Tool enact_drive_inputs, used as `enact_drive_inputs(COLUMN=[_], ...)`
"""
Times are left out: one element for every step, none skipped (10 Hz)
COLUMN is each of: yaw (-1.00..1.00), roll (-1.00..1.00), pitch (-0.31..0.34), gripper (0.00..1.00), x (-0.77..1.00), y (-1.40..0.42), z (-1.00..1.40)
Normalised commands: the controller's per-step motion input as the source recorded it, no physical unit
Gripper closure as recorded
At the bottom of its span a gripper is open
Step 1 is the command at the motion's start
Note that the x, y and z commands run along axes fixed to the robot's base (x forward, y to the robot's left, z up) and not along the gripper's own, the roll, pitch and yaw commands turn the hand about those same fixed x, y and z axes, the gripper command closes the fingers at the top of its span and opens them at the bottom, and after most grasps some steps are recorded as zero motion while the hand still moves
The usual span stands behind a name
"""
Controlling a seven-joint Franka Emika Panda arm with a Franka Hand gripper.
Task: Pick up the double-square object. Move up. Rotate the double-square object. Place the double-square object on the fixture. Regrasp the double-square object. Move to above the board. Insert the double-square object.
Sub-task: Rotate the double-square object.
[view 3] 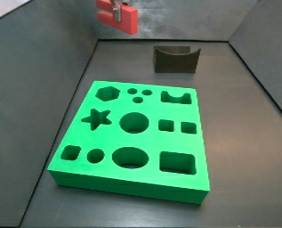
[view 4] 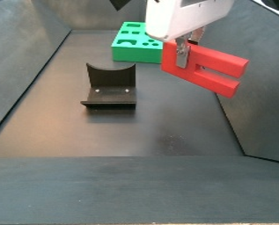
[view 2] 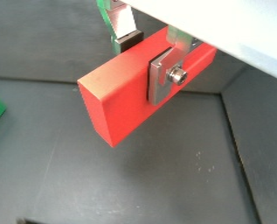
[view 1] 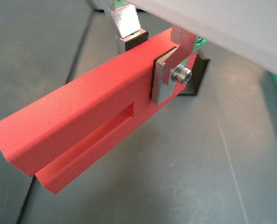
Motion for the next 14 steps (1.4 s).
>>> enact_drive_inputs(yaw=[-1.0, -1.0, -1.0, -1.0, -1.0, -1.0, -1.0, -1.0, -1.0, -0.79, -0.55, -0.42, -0.22, 0.0], roll=[0.0, 0.0, 0.0, 0.0, 0.0, 0.0, 0.0, 0.0, 0.01, 0.01, 0.01, 0.01, 0.0, 0.0], pitch=[-0.017, -0.019, -0.021, -0.023, -0.025, -0.029, -0.033, -0.037, -0.05, -0.051, -0.049, -0.048, -0.046, 0.0], gripper=[1.0, 1.0, 1.0, 1.0, 1.0, 1.0, 1.0, 1.0, 1.0, 1.0, 1.0, 1.0, 1.0, 1.0], x=[0.0, 0.0, 0.0, 0.0, 0.0, 0.0, 0.0, 0.0, -0.01, -0.01, -0.01, -0.01, -0.01, 0.0], y=[0.01, 0.01, 0.01, 0.01, 0.01, 0.01, 0.01, 0.01, 0.01, 0.01, 0.01, 0.01, 0.01, 0.0], z=[-0.01, -0.01, -0.01, -0.01, -0.01, -0.01, -0.01, -0.01, -0.01, -0.01, -0.01, -0.01, -0.01, -1.0])
